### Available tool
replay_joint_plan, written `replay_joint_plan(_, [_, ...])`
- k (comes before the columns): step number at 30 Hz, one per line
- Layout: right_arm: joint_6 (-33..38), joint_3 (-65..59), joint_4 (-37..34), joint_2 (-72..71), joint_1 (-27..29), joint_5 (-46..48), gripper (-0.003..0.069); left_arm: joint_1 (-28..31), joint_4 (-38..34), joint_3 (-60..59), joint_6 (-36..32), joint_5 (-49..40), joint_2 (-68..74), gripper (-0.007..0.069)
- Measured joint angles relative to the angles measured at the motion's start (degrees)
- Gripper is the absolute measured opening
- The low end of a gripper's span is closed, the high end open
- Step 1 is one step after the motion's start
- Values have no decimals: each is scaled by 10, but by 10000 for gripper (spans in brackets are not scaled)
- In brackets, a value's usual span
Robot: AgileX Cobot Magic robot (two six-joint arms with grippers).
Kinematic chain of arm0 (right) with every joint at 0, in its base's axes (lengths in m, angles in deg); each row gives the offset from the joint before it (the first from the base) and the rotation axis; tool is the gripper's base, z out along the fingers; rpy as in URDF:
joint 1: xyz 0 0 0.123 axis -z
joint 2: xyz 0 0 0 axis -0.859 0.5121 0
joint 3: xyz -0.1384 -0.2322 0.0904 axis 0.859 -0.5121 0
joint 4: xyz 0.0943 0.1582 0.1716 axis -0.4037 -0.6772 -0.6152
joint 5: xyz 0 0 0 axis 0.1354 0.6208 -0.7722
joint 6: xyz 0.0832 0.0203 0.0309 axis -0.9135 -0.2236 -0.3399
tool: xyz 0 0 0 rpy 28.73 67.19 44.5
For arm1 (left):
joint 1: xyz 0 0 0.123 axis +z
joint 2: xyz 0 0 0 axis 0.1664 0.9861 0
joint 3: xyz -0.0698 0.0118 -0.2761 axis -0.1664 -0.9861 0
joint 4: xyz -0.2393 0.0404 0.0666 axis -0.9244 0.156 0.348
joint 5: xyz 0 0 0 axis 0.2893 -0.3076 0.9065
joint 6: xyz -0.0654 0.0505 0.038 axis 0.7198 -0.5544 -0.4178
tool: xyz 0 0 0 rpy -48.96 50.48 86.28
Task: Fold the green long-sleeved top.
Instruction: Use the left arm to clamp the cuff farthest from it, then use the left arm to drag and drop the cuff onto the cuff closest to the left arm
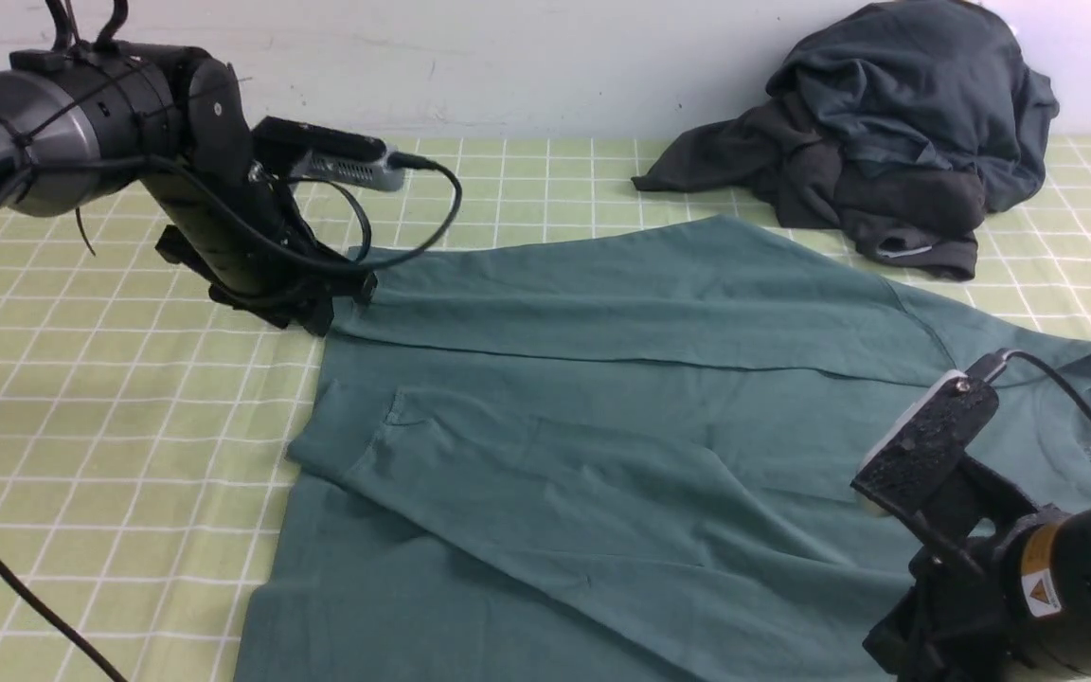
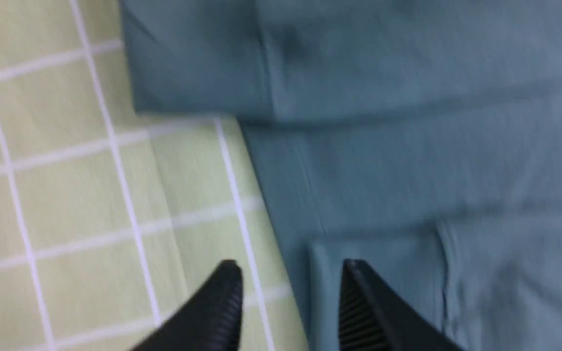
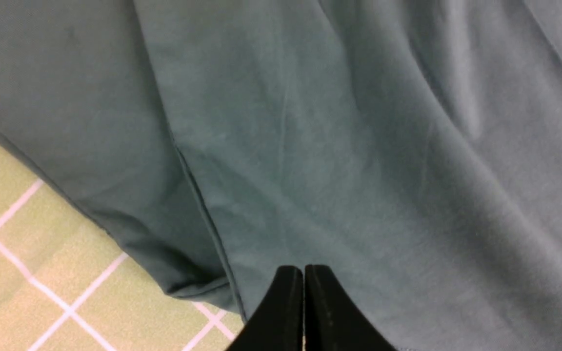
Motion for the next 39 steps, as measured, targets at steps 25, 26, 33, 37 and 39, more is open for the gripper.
replay_joint_plan(25, [7, 0, 0, 0, 0, -13, 0, 47, -63, 145, 37, 5, 147, 29])
replay_joint_plan(26, [7, 0, 0, 0, 0, -13, 0, 46, -63, 151, 29, -23, 128, 27])
replay_joint_plan(33, [7, 0, 0, 0, 0, -12, 0, 31, -63, 163, -5, -184, 34, 27])
replay_joint_plan(37, [7, 0, 1, 0, 0, -3, 0, 16, -63, 91, -16, -197, -23, 27])
replay_joint_plan(39, [7, 0, 2, 0, 0, 4, 0, 8, -63, 32, -17, -197, -50, 27])
